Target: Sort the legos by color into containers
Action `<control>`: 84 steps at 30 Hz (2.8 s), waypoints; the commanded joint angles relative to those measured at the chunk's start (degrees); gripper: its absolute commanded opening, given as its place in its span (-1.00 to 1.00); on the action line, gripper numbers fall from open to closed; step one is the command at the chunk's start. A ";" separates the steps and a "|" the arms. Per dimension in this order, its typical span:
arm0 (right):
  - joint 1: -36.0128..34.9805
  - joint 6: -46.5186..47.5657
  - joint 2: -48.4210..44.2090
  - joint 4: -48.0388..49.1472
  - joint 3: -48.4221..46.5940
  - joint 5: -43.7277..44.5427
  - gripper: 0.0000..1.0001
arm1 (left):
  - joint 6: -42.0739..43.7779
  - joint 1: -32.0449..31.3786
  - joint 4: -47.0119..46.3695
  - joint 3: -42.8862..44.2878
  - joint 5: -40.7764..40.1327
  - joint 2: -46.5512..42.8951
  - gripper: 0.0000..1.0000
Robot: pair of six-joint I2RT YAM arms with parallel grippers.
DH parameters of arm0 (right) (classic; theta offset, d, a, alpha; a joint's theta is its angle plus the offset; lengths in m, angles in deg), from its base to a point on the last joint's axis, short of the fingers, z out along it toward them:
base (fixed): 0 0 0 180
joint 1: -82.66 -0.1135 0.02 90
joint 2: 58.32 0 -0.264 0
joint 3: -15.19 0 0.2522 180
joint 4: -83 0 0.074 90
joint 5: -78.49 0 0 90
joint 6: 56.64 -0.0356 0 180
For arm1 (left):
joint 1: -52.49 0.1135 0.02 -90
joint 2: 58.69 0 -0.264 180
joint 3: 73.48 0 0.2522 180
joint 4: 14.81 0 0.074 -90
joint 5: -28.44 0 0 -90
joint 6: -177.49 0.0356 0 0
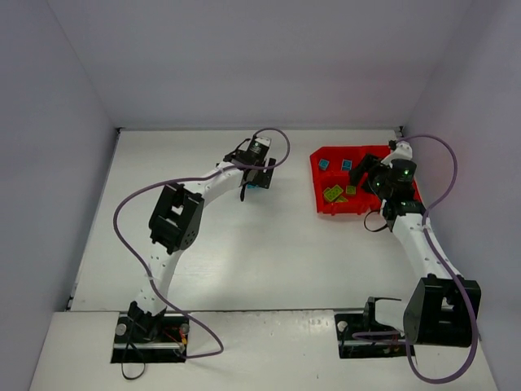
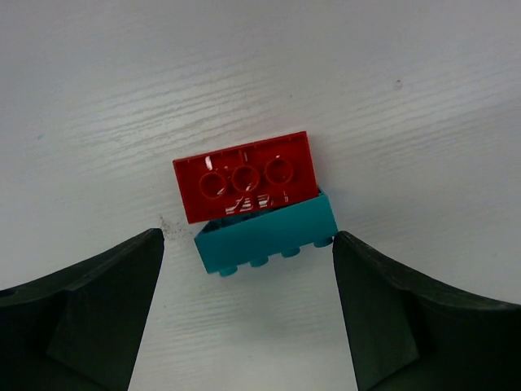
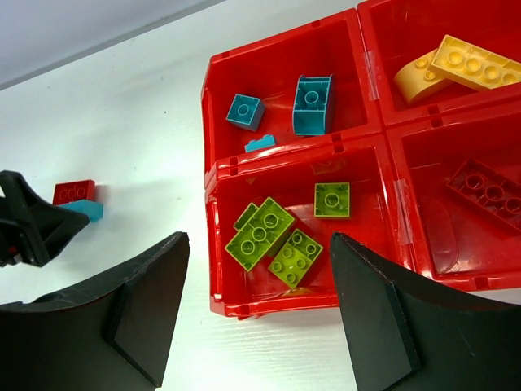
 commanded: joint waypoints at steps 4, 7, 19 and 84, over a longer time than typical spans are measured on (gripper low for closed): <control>-0.52 -0.52 -0.28 4.58 -0.32 -1.62 0.32 | 1.99 0.37 -4.34 4.82 0.43 0.24 0.56; -0.69 -0.34 -0.19 4.58 -0.23 -1.62 0.32 | 1.11 0.54 -3.46 5.79 0.78 1.47 0.53; -2.01 0.62 0.16 4.50 -0.75 -3.82 0.32 | 1.28 0.54 -6.61 -3.24 2.62 -4.74 -0.09; -18.28 2.81 18.88 -1.66 -22.46 -0.87 -0.98 | 18.53 -4.82 -21.15 -36.77 3.27 -50.47 0.54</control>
